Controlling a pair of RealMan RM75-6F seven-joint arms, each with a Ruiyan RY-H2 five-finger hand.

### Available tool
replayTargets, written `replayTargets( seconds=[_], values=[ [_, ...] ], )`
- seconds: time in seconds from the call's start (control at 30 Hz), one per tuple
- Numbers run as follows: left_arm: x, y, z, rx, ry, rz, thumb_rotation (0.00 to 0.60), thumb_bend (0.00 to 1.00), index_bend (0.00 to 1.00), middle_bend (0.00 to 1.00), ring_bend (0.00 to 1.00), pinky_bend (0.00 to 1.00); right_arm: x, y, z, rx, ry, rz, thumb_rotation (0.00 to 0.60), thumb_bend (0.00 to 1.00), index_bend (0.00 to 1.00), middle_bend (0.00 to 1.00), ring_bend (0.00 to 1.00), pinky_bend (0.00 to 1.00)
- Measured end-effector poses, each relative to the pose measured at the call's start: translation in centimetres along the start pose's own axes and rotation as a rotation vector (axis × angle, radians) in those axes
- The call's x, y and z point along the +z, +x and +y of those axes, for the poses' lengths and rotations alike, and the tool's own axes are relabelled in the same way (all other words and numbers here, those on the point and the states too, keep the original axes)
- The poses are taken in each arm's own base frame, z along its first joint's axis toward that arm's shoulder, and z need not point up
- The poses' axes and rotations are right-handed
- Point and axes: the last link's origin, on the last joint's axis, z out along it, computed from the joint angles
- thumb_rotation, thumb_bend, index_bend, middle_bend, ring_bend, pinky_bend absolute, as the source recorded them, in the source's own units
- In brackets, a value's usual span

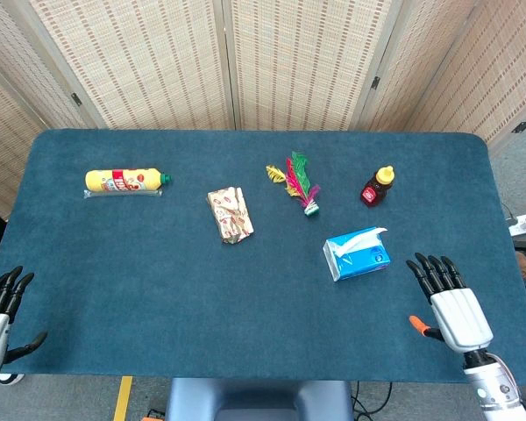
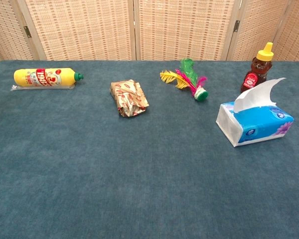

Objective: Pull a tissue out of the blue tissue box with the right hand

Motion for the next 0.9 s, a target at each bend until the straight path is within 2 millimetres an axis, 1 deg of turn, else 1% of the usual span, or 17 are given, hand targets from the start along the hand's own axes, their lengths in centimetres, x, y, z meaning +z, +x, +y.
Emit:
replayTargets(
  seconds=[0.23,0.4,0.5,0.57,0.63,0.7,0.73,0.9],
  values=[
    [0.0,0.0,-0.1,-0.005,0.004,-0.001,0.600,0.25,0.00,0.00,0.00,0.14,0.2,-0.2,0.0,-0.006,-0.005,-0.007,0.600,0.13,0.00,0.00,0.00,0.00],
    [0.1,0.0,-0.1,-0.005,0.003,-0.005,0.600,0.25,0.00,0.00,0.00,0.13,1.0,0.0,-0.1,-0.002,-0.004,0.009,0.600,0.13,0.00,0.00,0.00,0.00],
    [0.1,-0.1,-0.1,-0.003,0.001,-0.010,0.600,0.25,0.00,0.00,0.00,0.14,2.0,0.2,-0.2,0.000,-0.004,0.014,0.600,0.13,0.02,0.00,0.00,0.00],
    [0.1,-0.1,-0.1,-0.005,0.001,-0.008,0.600,0.25,0.00,0.00,0.00,0.14,3.1,0.4,-0.3,0.000,-0.006,0.014,0.600,0.13,0.08,0.01,0.00,0.00],
    [0.1,0.0,-0.1,-0.010,0.003,-0.005,0.600,0.25,0.00,0.00,0.00,0.14,4.3,0.7,-0.5,0.001,-0.009,0.015,0.600,0.14,0.12,0.02,0.00,0.00],
    [0.1,0.1,-0.2,-0.017,0.006,-0.003,0.600,0.25,0.00,0.00,0.00,0.14,6.0,0.9,-0.8,0.002,-0.015,0.011,0.600,0.15,0.14,0.05,0.00,0.00],
    [0.1,0.1,-0.3,-0.019,0.008,-0.002,0.600,0.25,0.00,0.00,0.00,0.14,6.4,0.9,-0.9,0.002,-0.017,0.008,0.600,0.15,0.15,0.05,0.00,0.00],
    [0.1,0.2,-0.3,-0.023,0.005,-0.003,0.600,0.25,0.00,0.00,0.00,0.14,9.9,0.6,-1.8,0.005,-0.046,-0.028,0.600,0.17,0.22,0.11,0.00,0.00]
  ],
)
